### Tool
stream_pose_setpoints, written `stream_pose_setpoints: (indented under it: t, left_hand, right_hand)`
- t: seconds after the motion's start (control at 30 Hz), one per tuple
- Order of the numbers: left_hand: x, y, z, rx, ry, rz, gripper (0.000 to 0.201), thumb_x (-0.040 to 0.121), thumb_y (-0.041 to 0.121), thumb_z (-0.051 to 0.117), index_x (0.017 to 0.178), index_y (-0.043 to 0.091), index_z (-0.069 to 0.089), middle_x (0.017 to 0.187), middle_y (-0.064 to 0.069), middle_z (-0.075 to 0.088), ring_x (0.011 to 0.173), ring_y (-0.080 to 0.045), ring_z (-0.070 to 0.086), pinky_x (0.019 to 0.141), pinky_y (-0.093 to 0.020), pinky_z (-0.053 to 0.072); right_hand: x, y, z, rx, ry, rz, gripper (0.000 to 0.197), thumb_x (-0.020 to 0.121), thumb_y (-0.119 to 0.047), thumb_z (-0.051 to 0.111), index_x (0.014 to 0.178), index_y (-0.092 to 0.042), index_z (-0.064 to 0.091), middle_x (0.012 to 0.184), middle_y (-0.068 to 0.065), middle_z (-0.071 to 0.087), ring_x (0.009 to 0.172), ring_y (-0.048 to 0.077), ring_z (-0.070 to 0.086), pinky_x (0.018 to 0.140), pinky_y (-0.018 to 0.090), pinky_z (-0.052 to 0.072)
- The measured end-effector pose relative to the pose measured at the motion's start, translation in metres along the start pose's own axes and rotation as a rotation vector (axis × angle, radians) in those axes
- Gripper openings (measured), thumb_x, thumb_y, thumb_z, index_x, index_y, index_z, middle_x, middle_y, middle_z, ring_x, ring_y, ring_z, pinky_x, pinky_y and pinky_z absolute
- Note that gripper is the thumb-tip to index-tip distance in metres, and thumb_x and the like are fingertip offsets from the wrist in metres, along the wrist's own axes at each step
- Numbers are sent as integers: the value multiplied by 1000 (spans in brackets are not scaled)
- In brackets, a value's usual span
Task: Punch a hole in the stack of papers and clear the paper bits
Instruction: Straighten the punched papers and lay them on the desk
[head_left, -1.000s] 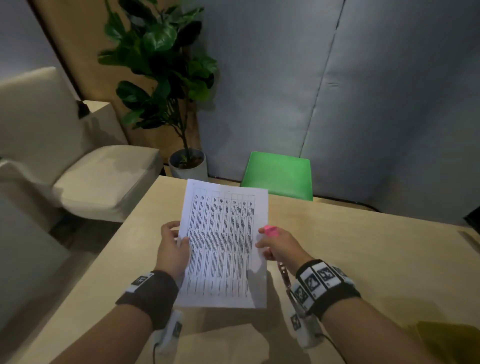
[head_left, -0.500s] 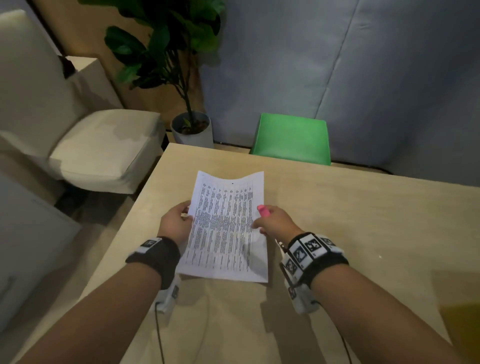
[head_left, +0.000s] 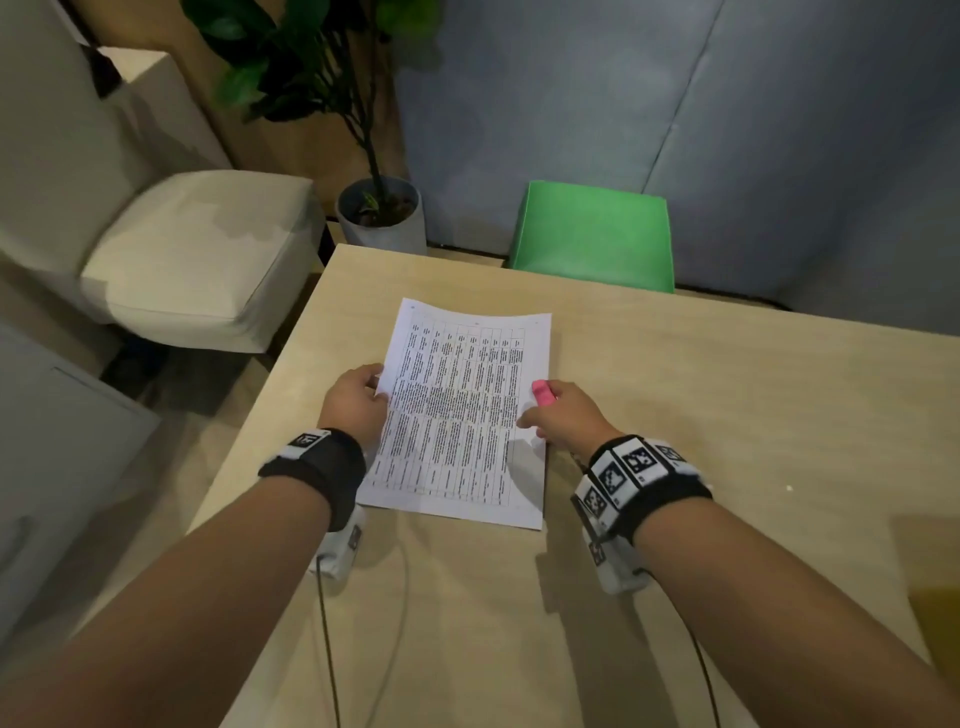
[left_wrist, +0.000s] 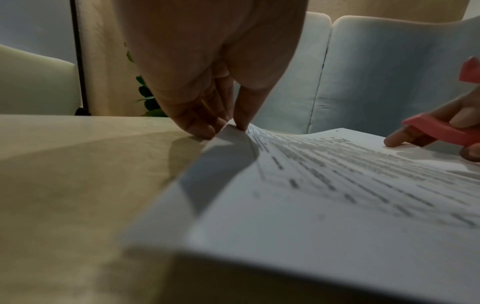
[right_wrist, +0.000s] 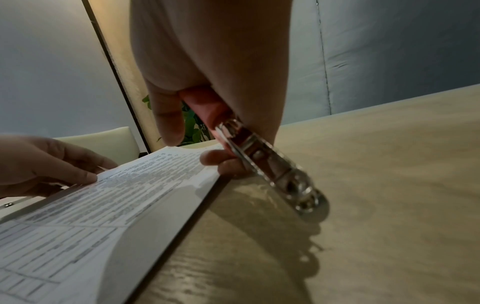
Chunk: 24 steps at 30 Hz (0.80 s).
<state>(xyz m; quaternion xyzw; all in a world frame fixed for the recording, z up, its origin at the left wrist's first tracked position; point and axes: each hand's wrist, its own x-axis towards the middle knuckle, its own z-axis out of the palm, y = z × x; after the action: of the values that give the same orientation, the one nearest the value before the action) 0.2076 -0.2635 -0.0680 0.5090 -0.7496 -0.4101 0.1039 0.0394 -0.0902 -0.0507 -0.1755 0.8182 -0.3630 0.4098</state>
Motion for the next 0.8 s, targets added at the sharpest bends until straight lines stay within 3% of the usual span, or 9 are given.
stream_pose_setpoints:
  t: [0.1,0.17,0.27,0.33,0.43,0.53,0.6,0.8]
  left_hand:
    - [0,1,-1,66,-30,33,38,92,6,49,129,10,54,117,-9,60,93,-22,57,83,-27,42]
    - [2,-1,-3,112,-75,33,48,91,11,53,139,11,44,129,-13,53,110,-29,56,93,-32,44]
    - [2,-6,-5,218,-131,63,72,88,22,63,149,16,26,144,-16,36,128,-33,45,110,-44,37]
    - [-4,-9,-6,353,-149,134,73,86,31,64,148,23,28,148,-15,32,133,-34,38,111,-47,33]
    - [-23,-18,-9,590,-203,226,70,87,45,59,148,31,29,157,-12,21,142,-32,24,116,-46,25]
    - [-41,-35,-12,701,-277,202,81,79,65,51,149,38,21,161,-7,8,147,-28,13,117,-49,20]
    - [-57,-44,-14,687,-285,145,87,78,67,52,150,37,14,162,-6,0,148,-27,8,117,-51,19]
    - [-104,-68,-23,662,-247,49,108,69,74,54,152,30,2,162,-2,-8,149,-22,-2,117,-50,17]
  right_hand:
    - [2,3,4,-42,14,-29,52,78,-11,73,126,-14,52,135,6,42,100,20,54,78,26,46]
    - [-2,3,6,-89,27,-59,58,79,-14,73,131,-12,47,133,5,33,104,18,48,84,23,39]
    - [-13,2,6,-162,41,-115,65,77,-19,74,133,-14,41,123,3,34,110,18,49,90,24,38]
    - [-25,2,8,-215,-22,-142,72,77,-19,72,138,-15,34,120,1,30,110,17,47,93,25,39]
    - [-47,4,15,-259,-179,-182,75,81,-20,66,143,-18,26,125,3,27,124,21,44,104,27,37]
    - [-70,11,27,-359,-328,-244,77,85,-25,64,148,-19,20,132,4,26,133,20,37,106,23,31]
    - [-83,20,39,-431,-387,-308,79,85,-34,63,149,-21,19,131,2,28,135,20,38,111,30,34]
    - [-116,43,74,-652,-391,-514,76,81,-46,67,143,-26,27,128,2,38,117,18,51,94,29,45]
